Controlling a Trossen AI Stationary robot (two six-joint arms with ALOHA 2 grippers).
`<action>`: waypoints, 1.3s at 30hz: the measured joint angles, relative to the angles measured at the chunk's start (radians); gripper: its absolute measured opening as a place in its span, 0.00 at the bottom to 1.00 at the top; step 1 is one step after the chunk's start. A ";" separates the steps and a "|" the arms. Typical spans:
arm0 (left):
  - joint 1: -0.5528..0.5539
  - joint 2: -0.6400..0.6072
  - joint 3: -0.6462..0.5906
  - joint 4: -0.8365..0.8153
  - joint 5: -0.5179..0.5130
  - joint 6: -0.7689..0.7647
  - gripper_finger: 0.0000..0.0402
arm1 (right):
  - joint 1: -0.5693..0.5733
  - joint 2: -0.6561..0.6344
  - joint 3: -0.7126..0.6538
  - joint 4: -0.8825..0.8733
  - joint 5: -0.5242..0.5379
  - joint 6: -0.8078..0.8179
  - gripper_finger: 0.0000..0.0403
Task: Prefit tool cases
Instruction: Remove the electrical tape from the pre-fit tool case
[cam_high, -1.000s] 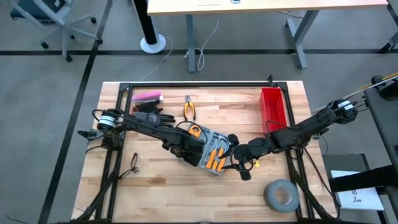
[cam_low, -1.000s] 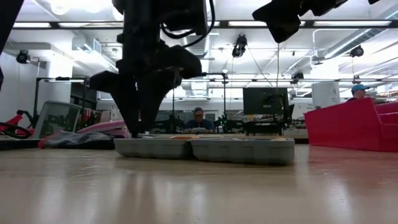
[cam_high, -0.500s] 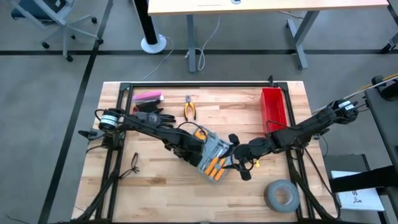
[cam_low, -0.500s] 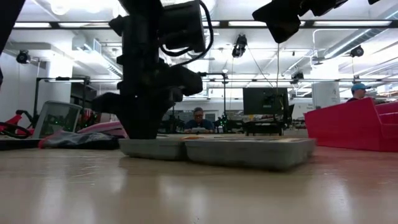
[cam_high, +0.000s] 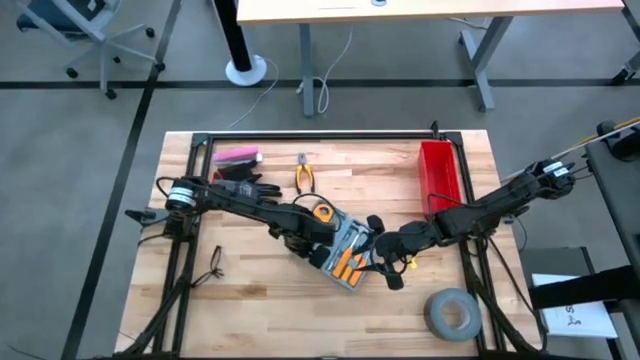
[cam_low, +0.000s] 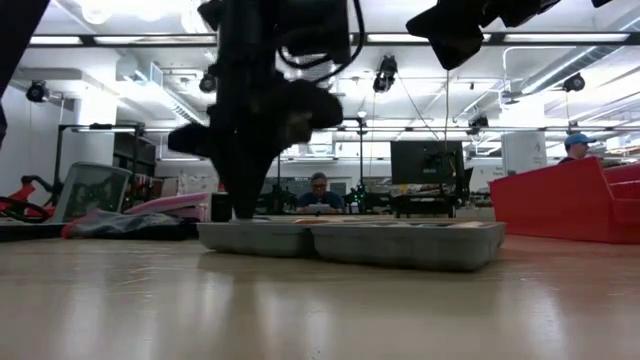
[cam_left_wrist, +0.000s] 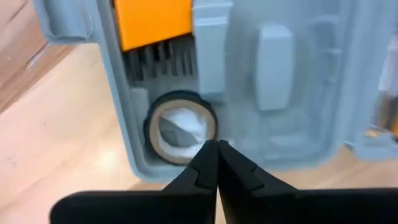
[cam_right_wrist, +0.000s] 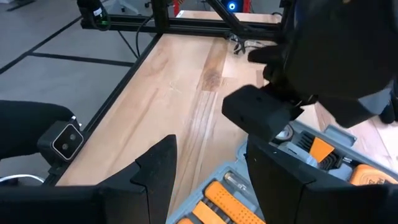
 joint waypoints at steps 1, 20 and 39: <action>0.000 0.000 0.021 -0.023 0.006 0.000 0.01 | 0.000 0.000 0.000 0.003 0.000 0.000 0.43; -0.006 0.026 0.035 -0.006 -0.021 -0.188 0.18 | 0.007 0.000 0.000 -0.002 0.000 0.000 0.43; -0.005 0.026 0.024 -0.011 -0.038 -0.179 0.38 | 0.011 0.000 0.000 0.004 -0.001 -0.008 0.43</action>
